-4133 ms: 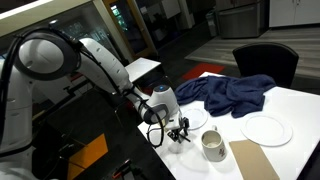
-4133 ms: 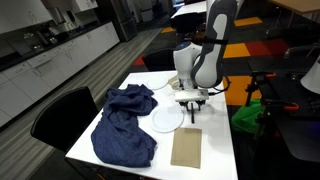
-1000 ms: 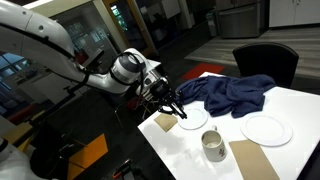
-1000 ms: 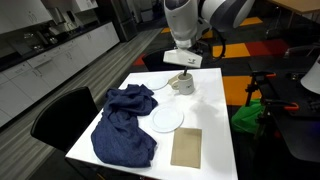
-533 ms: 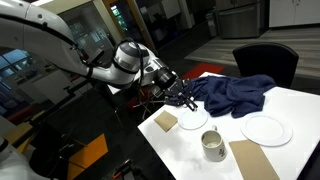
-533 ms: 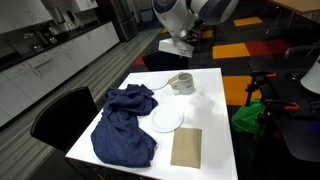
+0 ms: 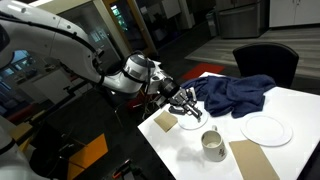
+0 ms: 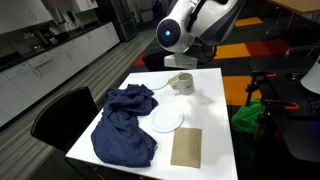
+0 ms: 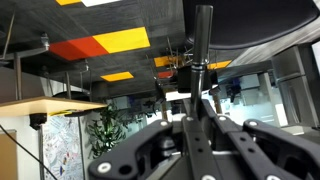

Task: Put the pen in the mug

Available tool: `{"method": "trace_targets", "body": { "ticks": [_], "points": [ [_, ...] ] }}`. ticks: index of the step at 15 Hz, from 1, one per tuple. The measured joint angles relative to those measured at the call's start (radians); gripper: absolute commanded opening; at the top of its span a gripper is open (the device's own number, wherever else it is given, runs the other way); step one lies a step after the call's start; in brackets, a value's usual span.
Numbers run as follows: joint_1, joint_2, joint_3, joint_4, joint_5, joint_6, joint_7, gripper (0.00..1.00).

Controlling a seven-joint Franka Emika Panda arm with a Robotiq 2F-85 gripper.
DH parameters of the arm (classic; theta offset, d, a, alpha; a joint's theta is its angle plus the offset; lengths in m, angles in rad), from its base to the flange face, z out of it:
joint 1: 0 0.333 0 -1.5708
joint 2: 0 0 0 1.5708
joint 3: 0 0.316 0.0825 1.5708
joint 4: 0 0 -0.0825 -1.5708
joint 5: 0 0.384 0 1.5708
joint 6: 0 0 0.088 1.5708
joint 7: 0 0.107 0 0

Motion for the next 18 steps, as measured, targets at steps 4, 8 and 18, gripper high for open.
{"method": "trace_targets", "body": {
  "ticks": [4, 8, 18],
  "points": [
    [-0.102, 0.077, 0.136, 0.003, -0.064, -0.031, 0.000, 0.03],
    [-0.144, 0.117, 0.187, 0.010, -0.112, -0.088, 0.000, 0.03],
    [-0.145, 0.196, 0.156, 0.084, -0.155, -0.079, 0.000, 0.03]
  ]
}}
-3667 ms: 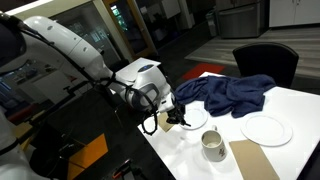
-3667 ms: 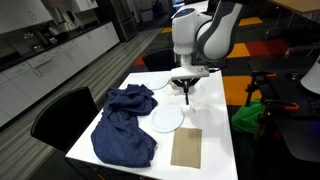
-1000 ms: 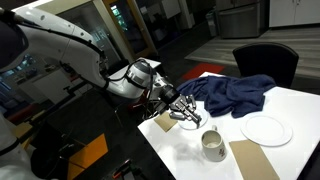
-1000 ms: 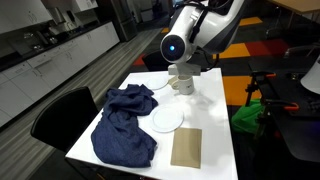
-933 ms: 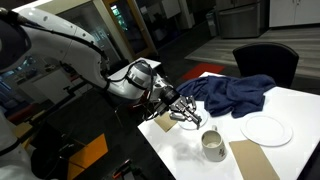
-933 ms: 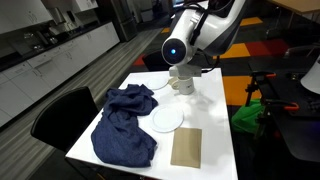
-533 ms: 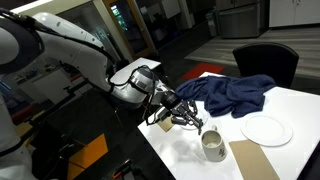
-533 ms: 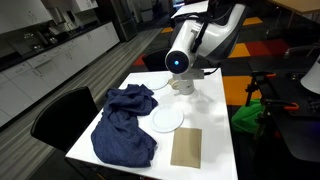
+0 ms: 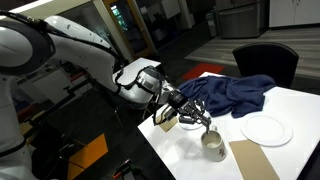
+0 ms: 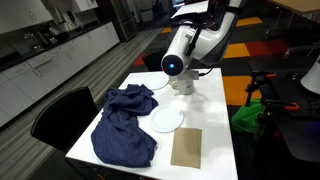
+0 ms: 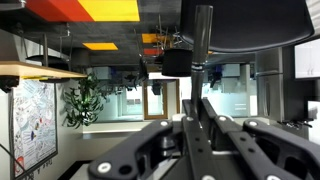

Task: Put the pen in the mug

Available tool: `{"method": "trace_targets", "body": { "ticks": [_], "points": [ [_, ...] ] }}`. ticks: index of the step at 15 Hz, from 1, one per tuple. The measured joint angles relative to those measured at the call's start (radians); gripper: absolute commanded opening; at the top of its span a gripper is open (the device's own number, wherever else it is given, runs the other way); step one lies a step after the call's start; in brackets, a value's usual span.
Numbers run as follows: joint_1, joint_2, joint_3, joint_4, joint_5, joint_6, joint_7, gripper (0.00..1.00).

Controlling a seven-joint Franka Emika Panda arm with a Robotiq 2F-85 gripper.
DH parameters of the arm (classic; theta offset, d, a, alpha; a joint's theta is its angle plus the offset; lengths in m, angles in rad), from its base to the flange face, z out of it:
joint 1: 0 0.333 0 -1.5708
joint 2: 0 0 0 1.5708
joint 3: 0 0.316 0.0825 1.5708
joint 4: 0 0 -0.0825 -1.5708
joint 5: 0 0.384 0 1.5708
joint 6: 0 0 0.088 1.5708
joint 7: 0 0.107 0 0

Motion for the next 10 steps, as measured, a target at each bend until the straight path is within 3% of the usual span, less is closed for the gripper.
{"method": "trace_targets", "body": {
  "ticks": [10],
  "points": [
    [0.017, 0.114, -0.033, 0.059, 0.002, 0.053, 0.000, 0.03]
  ]
}}
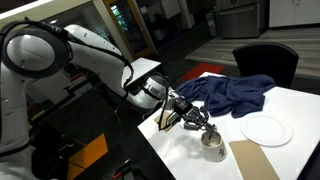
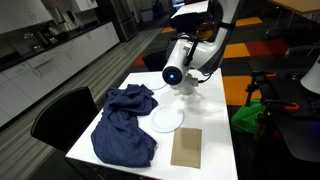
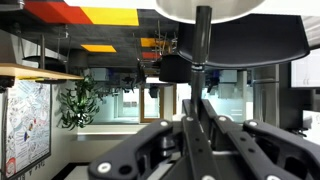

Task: Put the pen in the mug

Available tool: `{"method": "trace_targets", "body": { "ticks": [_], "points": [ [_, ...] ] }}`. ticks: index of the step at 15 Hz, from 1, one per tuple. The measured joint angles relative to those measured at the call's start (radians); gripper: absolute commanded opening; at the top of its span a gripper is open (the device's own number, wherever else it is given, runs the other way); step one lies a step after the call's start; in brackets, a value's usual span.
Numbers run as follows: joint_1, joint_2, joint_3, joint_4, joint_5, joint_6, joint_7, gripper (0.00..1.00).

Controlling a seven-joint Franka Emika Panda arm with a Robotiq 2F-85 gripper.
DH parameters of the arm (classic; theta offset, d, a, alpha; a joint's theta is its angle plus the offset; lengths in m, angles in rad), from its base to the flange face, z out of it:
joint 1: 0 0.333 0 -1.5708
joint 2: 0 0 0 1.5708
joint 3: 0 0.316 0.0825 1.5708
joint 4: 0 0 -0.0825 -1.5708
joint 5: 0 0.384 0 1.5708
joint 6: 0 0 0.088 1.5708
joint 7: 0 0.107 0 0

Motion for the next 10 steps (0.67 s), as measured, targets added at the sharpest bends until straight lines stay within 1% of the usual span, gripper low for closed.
{"method": "trace_targets", "body": {
  "ticks": [4, 5, 6, 7, 8, 10],
  "points": [
    [0.000, 0.045, -0.006, 0.026, 0.000, 0.032, 0.000, 0.03],
    [0.000, 0.054, -0.007, 0.035, 0.001, 0.039, 0.000, 0.06],
    [0.000, 0.063, -0.008, 0.043, 0.002, 0.044, 0.000, 0.36],
    [0.000, 0.073, -0.008, 0.051, 0.002, 0.047, 0.000, 0.38],
    [0.000, 0.083, -0.008, 0.056, 0.003, 0.048, 0.000, 0.44],
    [0.000, 0.099, -0.008, 0.063, 0.006, 0.048, 0.000, 0.59]
  ]
}}
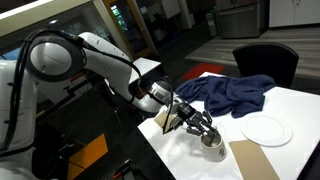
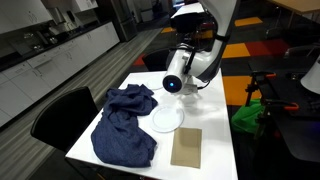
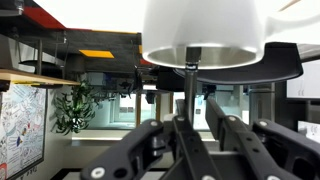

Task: Put the pen in the mug

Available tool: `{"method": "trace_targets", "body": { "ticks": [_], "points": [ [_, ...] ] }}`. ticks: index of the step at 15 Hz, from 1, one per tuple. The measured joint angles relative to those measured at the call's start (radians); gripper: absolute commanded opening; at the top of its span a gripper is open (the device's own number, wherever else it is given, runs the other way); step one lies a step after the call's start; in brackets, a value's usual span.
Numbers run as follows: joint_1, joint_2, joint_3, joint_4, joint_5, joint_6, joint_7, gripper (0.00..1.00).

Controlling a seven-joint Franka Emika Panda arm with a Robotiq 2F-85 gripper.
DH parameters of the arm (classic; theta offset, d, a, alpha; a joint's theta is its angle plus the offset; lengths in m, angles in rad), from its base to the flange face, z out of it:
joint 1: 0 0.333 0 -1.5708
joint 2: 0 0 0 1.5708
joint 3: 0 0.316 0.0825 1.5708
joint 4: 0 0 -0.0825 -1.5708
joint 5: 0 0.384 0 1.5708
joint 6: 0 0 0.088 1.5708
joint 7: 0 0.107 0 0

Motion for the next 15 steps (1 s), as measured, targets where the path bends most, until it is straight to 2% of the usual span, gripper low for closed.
{"method": "trace_targets", "body": {
  "ticks": [5, 12, 15],
  "points": [
    [0.000, 0.015, 0.000, 0.012, 0.008, 0.000, 0.000, 0.98],
    [0.016, 0.001, -0.011, 0.039, 0.019, -0.005, 0.000, 1.00],
    [0.040, -0.051, -0.016, 0.033, 0.044, -0.060, 0.000, 1.00]
  ]
}}
